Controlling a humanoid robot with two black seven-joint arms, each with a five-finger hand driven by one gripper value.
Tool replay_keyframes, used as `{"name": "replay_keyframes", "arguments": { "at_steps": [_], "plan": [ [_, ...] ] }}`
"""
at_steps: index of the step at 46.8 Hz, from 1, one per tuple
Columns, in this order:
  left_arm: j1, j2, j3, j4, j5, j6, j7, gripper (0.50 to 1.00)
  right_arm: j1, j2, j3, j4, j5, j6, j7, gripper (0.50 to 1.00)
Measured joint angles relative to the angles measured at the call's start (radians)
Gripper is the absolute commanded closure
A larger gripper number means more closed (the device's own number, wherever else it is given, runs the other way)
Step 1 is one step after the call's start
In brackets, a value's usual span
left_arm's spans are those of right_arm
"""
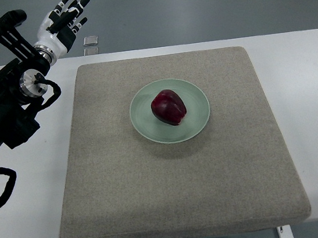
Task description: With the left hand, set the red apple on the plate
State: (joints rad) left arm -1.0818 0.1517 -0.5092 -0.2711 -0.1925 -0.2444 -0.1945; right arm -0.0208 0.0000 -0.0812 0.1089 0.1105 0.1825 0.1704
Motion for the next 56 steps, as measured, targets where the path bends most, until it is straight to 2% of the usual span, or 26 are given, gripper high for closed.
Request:
{"name": "replay_keyframes", "arguments": {
  "at_steps": [8,56],
  "plan": [
    [0.024,0.003,-0.039,-0.003,-0.005,-0.031,-0.004,0.508,0.000,0.000,0.000,0.000,0.000,0.000,0.000,0.536],
    [0.051,0.014,-0.039,-0.003,0.005,-0.028,-0.003,0.508,0.001,0.000,0.000,0.016,0.001,0.013,0.004,0.536]
  ]
}}
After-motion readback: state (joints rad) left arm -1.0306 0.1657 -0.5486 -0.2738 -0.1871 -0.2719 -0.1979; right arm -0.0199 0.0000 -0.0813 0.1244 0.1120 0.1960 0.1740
